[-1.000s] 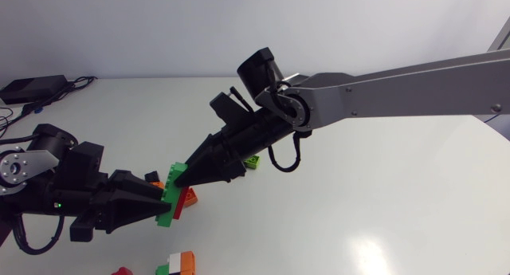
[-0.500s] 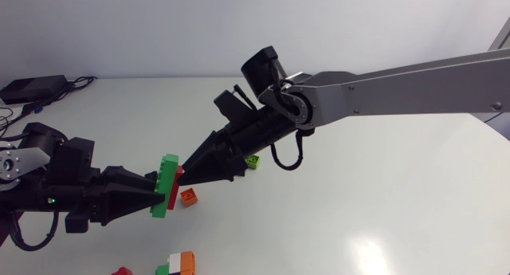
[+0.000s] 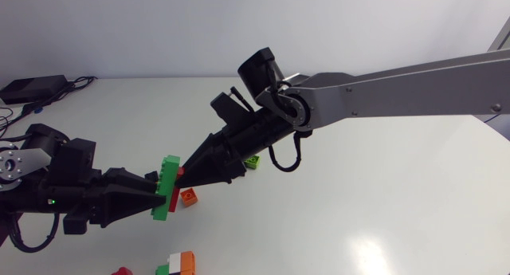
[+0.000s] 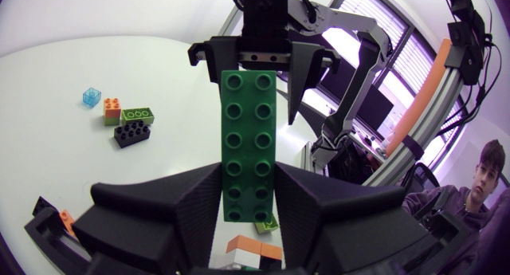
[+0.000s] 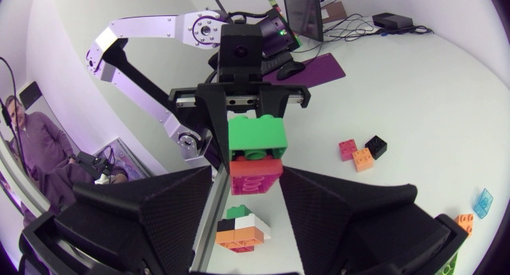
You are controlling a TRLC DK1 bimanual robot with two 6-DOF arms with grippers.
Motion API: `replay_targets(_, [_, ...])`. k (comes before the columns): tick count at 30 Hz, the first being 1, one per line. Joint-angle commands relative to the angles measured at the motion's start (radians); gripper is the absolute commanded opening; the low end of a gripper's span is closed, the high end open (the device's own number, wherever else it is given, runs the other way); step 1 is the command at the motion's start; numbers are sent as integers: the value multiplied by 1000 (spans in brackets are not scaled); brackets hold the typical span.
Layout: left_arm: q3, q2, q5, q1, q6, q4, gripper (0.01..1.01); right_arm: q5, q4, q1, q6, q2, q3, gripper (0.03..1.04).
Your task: Disassemble duplo
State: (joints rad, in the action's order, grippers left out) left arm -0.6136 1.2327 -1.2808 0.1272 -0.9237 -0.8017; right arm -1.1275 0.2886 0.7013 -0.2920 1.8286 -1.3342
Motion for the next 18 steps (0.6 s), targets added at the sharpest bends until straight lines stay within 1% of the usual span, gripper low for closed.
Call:
replay_targets(1, [-25,13,-14,-12,-27,-16,192,-20,6,18,-16,23,7,611])
replay_targets(3, [-25,13,-14,-14,-38,-24,192,-20,6,21,-21,21,9,593])
replay_targets(7, [-26,14,-14,-12,-41,-25,192,-22,7,21,-26,20,9,380])
replay_targets(9, [-26,13,-14,-9,-41,-25,192,-25,9,23,-29,18,10,321])
replay_targets(13, [-28,13,-14,-5,-43,-25,192,-26,14,24,-41,15,13,318])
replay_targets(15, [-26,13,-14,-5,-43,-25,192,-26,14,26,-42,14,13,269])
replay_targets(18, [-28,13,-14,3,-43,-25,192,-26,14,23,-42,12,13,262])
